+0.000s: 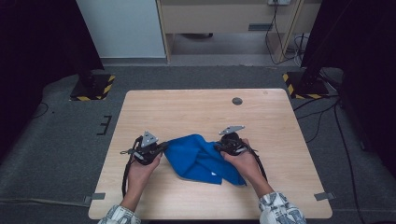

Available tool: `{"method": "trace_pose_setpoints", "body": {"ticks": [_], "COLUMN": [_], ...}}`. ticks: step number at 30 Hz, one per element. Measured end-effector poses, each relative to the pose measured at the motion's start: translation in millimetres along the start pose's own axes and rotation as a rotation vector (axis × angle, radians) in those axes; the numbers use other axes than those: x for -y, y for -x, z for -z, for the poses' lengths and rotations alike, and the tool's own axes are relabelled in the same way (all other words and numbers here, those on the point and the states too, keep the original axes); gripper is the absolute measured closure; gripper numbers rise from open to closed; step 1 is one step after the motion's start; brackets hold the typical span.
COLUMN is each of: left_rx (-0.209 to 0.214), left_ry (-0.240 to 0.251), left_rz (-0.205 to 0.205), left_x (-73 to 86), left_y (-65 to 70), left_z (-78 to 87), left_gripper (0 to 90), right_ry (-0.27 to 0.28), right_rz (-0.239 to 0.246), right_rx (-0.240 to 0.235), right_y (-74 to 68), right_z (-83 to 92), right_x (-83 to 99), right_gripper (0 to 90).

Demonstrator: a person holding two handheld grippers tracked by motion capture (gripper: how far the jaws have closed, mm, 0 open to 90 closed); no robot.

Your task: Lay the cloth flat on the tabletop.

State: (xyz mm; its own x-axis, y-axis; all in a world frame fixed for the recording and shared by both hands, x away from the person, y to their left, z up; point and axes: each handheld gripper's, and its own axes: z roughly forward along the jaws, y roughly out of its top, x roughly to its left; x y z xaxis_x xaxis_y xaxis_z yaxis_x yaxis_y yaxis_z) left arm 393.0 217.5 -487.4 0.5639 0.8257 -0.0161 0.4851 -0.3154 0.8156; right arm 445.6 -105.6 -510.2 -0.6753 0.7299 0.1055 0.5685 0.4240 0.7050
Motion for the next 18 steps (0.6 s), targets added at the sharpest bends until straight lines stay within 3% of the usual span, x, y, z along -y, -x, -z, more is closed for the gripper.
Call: {"method": "trace_pose_setpoints", "body": {"ticks": [6,8,18], "left_rx": [-0.005,0.000,0.028], "left_ry": [0.008,0.021,0.031], "left_rz": [0.011,0.033,-0.003], "left_x": [-1.6,-4.0,-31.4], "left_y": [-1.9,-2.1,11.0], "left_z": [-0.8,-2.4,-16.3], "left_gripper": [87.2,87.4,87.5], "right_ry": [0.054,0.072,0.186], "right_rz": [-0.006,-0.013,-0.020], "right_rx": [0.019,0.027,0.069], "right_y": [8.1,12.3,34.3], "right_z": [15.2,21.8,58.2], "right_x": [-1.6,-1.5,-0.3], "right_gripper": [84.5,84.7,85.0]}}
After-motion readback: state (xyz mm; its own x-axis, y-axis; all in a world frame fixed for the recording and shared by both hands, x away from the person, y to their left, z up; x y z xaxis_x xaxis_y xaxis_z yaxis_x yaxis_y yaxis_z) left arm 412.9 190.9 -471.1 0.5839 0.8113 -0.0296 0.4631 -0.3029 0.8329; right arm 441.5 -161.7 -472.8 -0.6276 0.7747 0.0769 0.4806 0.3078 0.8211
